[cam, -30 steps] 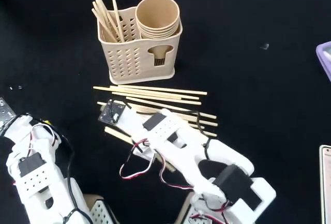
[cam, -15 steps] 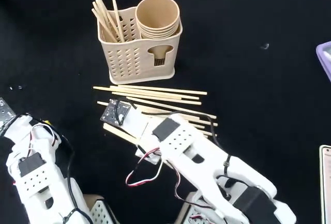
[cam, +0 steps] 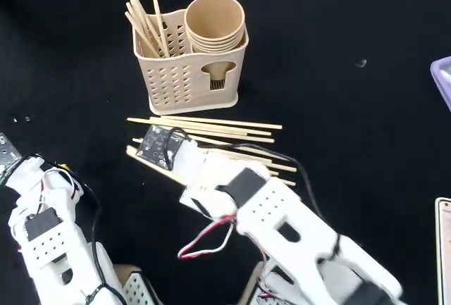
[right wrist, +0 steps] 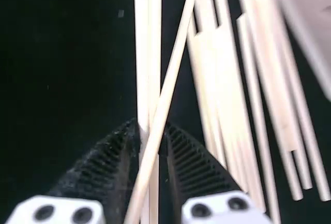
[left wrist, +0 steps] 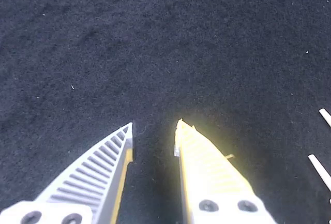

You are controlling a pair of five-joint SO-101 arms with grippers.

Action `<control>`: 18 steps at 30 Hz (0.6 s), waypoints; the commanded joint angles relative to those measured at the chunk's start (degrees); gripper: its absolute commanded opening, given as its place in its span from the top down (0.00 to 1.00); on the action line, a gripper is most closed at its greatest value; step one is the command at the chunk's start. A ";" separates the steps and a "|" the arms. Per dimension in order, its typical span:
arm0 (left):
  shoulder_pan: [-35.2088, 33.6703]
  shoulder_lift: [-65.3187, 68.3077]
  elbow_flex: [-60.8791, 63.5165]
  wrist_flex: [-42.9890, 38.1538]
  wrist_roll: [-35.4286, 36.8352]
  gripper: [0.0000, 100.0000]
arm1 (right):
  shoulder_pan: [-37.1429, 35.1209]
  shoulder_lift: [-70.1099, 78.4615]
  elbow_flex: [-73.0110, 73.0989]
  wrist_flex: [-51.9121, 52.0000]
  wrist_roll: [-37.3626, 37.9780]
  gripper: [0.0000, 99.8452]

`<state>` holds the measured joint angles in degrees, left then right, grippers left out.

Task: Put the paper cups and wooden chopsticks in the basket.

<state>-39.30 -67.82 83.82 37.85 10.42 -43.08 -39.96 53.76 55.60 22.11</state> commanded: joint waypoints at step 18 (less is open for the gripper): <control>0.75 -0.88 -2.42 -1.05 0.44 0.86 | -0.79 -14.02 -7.34 -0.88 -1.76 0.99</control>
<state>-39.30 -67.82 83.82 37.85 10.42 -43.08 -52.53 48.13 55.60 21.85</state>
